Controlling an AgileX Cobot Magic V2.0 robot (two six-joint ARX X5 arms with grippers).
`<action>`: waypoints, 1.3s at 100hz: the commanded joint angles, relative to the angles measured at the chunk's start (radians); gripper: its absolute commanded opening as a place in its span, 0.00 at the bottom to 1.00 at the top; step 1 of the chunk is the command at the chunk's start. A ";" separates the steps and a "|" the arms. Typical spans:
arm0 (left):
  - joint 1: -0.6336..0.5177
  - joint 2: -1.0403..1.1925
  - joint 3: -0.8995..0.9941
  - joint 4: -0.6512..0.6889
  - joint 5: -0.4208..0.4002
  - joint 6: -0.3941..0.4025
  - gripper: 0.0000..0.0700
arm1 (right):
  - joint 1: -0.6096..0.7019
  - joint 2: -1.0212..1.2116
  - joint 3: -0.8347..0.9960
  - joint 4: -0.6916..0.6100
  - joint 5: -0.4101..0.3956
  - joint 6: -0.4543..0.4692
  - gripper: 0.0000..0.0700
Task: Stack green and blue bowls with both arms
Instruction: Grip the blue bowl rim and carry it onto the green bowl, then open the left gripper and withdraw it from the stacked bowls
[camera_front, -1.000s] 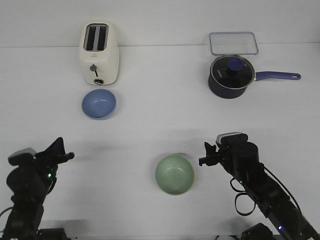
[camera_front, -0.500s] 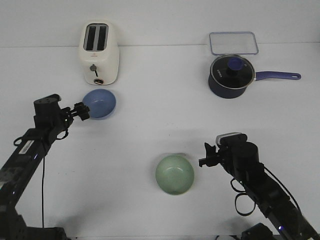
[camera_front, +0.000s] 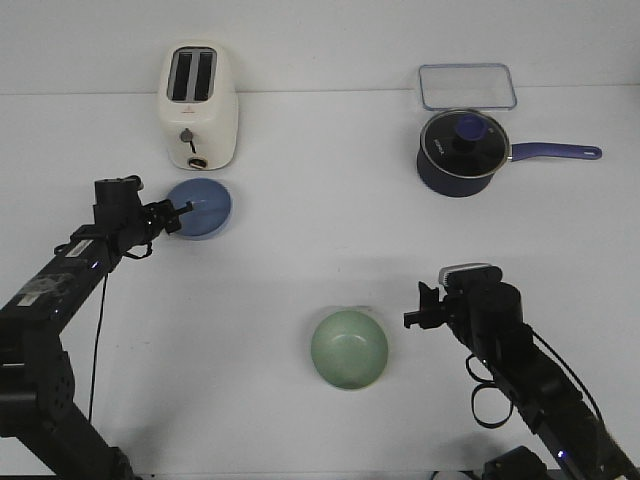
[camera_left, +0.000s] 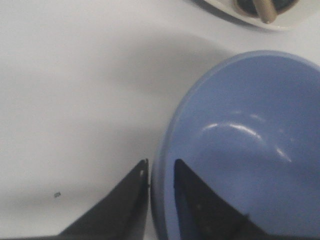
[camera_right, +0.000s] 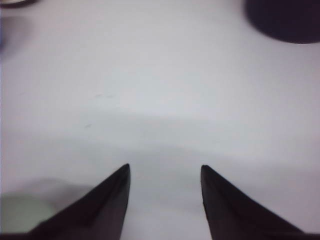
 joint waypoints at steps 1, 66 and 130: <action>-0.001 -0.002 0.021 -0.011 0.006 0.013 0.02 | -0.027 0.003 0.006 0.012 0.011 -0.005 0.40; -0.377 -0.364 0.014 -0.376 0.223 0.154 0.02 | -0.174 -0.039 -0.086 0.073 -0.098 -0.005 0.40; -0.783 -0.203 -0.008 -0.342 0.210 0.193 0.03 | -0.174 -0.039 -0.086 0.073 -0.110 -0.005 0.40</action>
